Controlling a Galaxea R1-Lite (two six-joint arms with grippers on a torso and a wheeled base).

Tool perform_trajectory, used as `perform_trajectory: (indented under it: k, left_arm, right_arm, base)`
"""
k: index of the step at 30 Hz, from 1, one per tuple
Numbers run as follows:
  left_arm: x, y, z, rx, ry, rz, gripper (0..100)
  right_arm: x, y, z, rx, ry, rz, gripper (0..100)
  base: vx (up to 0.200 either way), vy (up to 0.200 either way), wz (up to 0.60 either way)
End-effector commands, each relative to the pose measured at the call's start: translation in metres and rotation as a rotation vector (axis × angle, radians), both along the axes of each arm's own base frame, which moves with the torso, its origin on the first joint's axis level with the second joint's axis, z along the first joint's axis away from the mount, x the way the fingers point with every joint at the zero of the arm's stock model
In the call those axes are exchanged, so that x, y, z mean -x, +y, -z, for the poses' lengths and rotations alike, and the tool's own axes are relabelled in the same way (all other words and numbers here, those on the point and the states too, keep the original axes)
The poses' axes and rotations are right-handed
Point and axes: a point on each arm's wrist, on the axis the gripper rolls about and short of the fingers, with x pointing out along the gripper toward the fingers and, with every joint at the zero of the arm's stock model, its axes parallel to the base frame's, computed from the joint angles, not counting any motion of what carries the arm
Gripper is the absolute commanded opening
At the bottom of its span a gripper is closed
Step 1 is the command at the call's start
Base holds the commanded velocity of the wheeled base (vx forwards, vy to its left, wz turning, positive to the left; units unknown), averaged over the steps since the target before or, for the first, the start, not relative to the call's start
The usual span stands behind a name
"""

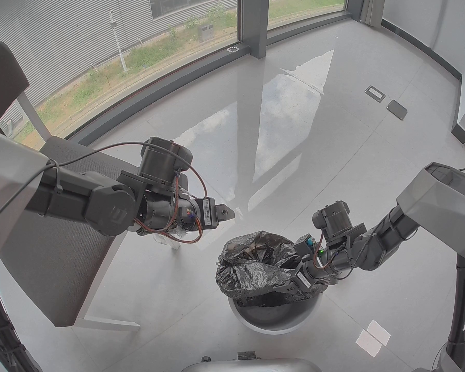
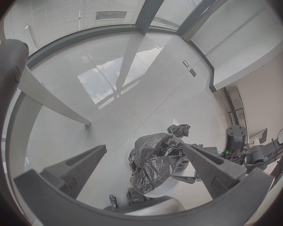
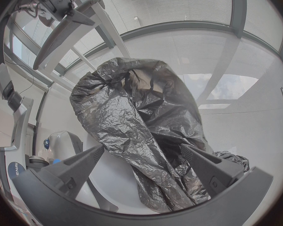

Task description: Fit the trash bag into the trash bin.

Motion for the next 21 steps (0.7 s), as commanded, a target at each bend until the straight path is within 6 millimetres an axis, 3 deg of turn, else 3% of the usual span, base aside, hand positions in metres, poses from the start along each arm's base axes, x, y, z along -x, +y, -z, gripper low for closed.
perform_trajectory:
  k: [1, 7, 8, 17, 21]
  left_arm:
    - [0.003, 0.002, -0.008, 0.011, -0.019, 0.001, 100]
    - [0.003, 0.002, -0.009, 0.013, -0.023, 0.0, 100]
    - [0.002, 0.002, -0.009, 0.014, -0.024, 0.0, 100]
    - [-0.004, 0.0, -0.001, 0.01, -0.012, -0.007, 100]
    - [-0.005, 0.0, -0.001, 0.012, -0.015, -0.008, 100]
  right_arm:
    - [-0.001, 0.003, 0.013, 0.009, 0.021, -0.007, 100]
    - [-0.001, 0.004, 0.018, 0.009, 0.02, -0.011, 100]
    - [-0.001, 0.005, 0.018, 0.007, 0.016, -0.012, 0]
    - [0.011, 0.015, 0.013, 0.007, 0.02, -0.047, 0]
    - [0.029, 0.025, 0.007, 0.01, 0.03, -0.093, 0]
  base:
    - [0.0, 0.0, 0.0]
    - [0.0, 0.0, 0.0]
    - [0.0, 0.0, 0.0]
    - [0.0, 0.0, 0.0]
    - [0.0, 0.0, 0.0]
